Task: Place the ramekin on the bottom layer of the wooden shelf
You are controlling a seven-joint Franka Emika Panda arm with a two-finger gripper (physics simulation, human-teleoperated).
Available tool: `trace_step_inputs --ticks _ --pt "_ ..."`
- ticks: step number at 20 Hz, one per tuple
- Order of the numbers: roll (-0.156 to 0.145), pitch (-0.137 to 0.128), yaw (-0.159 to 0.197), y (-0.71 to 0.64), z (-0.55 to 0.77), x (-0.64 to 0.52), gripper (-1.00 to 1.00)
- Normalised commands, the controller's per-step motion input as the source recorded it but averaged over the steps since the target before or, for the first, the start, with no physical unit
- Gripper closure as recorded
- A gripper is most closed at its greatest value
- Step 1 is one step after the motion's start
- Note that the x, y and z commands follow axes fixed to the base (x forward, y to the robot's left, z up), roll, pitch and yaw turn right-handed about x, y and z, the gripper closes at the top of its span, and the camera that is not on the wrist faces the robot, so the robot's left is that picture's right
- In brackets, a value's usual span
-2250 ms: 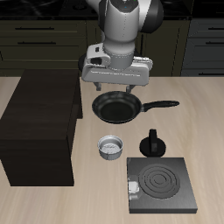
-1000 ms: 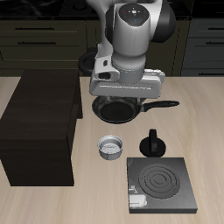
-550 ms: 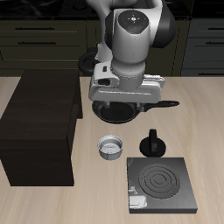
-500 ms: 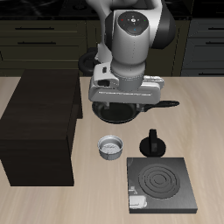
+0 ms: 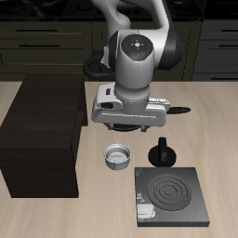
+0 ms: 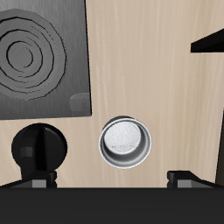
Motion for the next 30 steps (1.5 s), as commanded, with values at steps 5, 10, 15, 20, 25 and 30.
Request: trace_step_inputs --ticks 5,10,15,20,25,30 --pt "-0.021 0.016 0.037 -0.06 -0.42 0.06 -1.0" --pt "0.019 0.012 -0.011 0.12 -0.37 -0.13 -1.0" --pt "0.048 0.007 -0.037 0.25 -0.33 -0.25 -1.0" --pt "0.01 -0.012 -0.058 0.0 -0.13 -0.11 -1.0" --pt "0.027 -0.03 -0.041 -0.05 -0.1 -0.18 -1.0" --pt "0.006 0.012 -0.038 0.02 -0.2 -0.05 -1.0"
